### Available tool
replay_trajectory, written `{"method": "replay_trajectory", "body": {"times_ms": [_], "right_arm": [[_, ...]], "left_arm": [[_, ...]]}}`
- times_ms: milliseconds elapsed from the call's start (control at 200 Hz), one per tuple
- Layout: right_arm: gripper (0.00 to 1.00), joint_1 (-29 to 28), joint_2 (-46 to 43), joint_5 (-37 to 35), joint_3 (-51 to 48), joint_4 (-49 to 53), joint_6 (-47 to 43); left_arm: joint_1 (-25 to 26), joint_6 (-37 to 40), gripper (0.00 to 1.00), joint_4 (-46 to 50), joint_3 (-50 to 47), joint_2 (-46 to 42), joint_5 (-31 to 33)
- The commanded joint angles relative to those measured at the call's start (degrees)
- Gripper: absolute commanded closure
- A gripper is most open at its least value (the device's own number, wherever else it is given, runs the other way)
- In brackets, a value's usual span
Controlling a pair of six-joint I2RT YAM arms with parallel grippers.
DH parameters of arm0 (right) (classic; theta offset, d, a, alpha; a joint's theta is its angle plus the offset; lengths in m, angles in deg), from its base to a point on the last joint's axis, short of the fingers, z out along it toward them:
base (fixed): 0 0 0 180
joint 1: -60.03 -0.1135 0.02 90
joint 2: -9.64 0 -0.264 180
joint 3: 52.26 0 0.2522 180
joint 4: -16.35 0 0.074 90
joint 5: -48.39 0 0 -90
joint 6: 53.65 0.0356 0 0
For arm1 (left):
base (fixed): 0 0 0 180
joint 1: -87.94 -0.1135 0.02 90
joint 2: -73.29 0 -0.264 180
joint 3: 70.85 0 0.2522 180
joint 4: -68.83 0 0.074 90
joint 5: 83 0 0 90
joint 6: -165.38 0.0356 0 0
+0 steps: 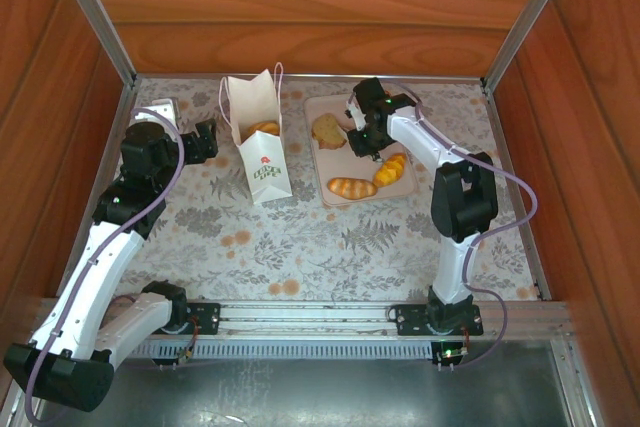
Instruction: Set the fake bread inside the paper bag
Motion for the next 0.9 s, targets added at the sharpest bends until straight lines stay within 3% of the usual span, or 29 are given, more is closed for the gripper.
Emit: {"method": "replay_trajectory", "body": {"times_ms": [0, 415, 895], "right_arm": [[0.71, -0.2, -2.6, 0.3, -0.4, 0.0, 1.0], [0.74, -0.2, -4.7, -1.3, -0.5, 1.4, 1.2], [0.83, -0.2, -13.8, -1.6, -4.3, 2.4, 4.4]], "left_arm": [[-0.5, -0.3, 0.11, 0.8, 1.6, -0.7, -0.6], [-0.6, -0.4, 0.11, 0.9, 2.1, -0.1, -1.2], [-0.5, -3.7, 0.11, 2.4, 6.9, 0.7, -6.0]]}}
